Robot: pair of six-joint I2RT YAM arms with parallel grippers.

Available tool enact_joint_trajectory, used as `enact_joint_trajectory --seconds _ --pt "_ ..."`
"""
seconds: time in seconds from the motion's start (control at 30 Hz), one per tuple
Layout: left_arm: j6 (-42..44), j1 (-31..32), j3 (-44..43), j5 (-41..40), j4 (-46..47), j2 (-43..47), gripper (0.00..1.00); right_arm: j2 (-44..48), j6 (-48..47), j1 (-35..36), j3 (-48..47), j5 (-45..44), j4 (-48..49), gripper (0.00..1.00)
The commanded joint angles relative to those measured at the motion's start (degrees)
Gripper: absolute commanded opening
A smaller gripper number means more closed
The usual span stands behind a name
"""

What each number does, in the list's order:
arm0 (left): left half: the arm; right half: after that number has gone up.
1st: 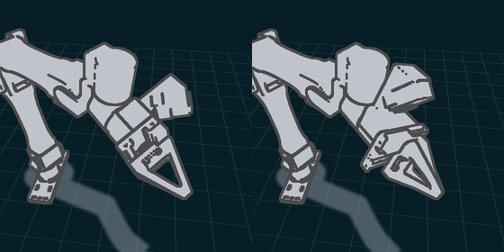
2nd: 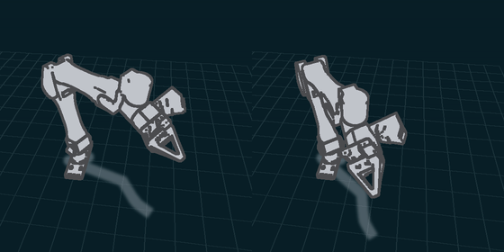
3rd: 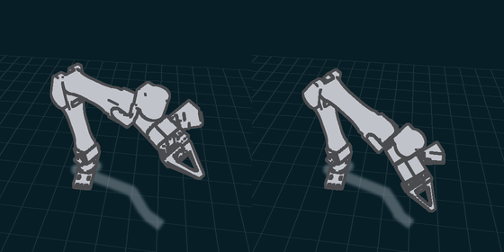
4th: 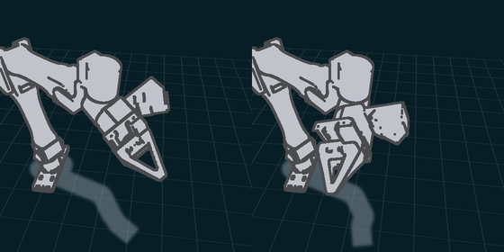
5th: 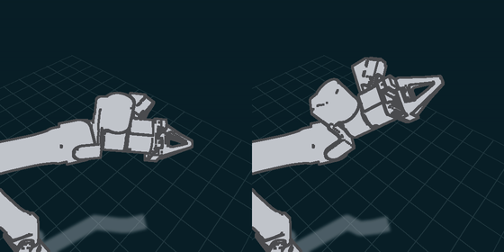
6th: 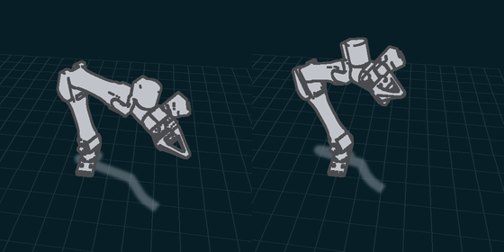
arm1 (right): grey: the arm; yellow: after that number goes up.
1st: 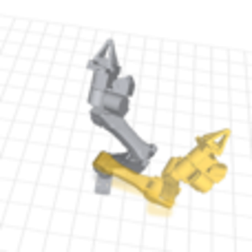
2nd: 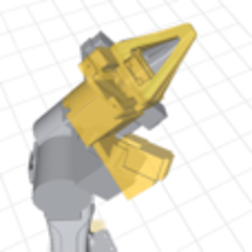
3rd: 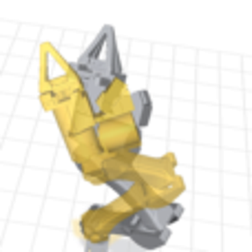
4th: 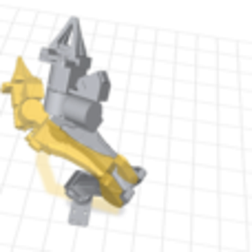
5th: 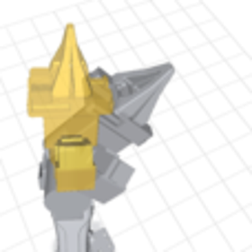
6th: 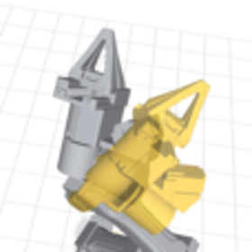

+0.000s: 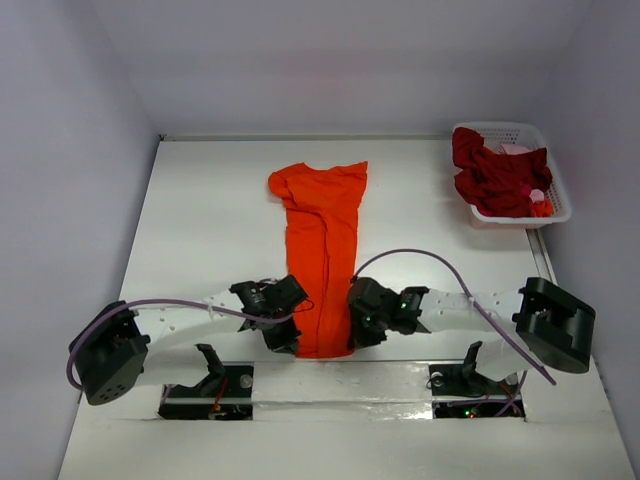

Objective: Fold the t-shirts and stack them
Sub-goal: Fold the folded rectangular tshirt in 1/3 of the way

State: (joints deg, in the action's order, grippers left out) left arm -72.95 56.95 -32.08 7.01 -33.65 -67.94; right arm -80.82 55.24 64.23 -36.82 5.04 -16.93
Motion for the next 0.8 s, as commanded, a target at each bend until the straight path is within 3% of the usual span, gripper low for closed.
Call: enact_joint_trajectory --seconds 0.0,0.43,0.77 --pt "-0.7 0.27 -3.69 -1.82 -3.78 1.85 0.0 2.5 -0.66 0.37 -3.17 -2.84 -2.4 0.0" --pt "2.46 -1.49 -9.23 -4.81 -6.52 0.0 0.0 4.52 -2.33 -1.47 -7.12 -4.69 -6.98 0.0" --pt "9.04 -9.83 -13.89 -6.48 -10.56 0.44 0.0 6.29 -5.49 -7.88 -10.38 -4.42 -10.14 0.0"
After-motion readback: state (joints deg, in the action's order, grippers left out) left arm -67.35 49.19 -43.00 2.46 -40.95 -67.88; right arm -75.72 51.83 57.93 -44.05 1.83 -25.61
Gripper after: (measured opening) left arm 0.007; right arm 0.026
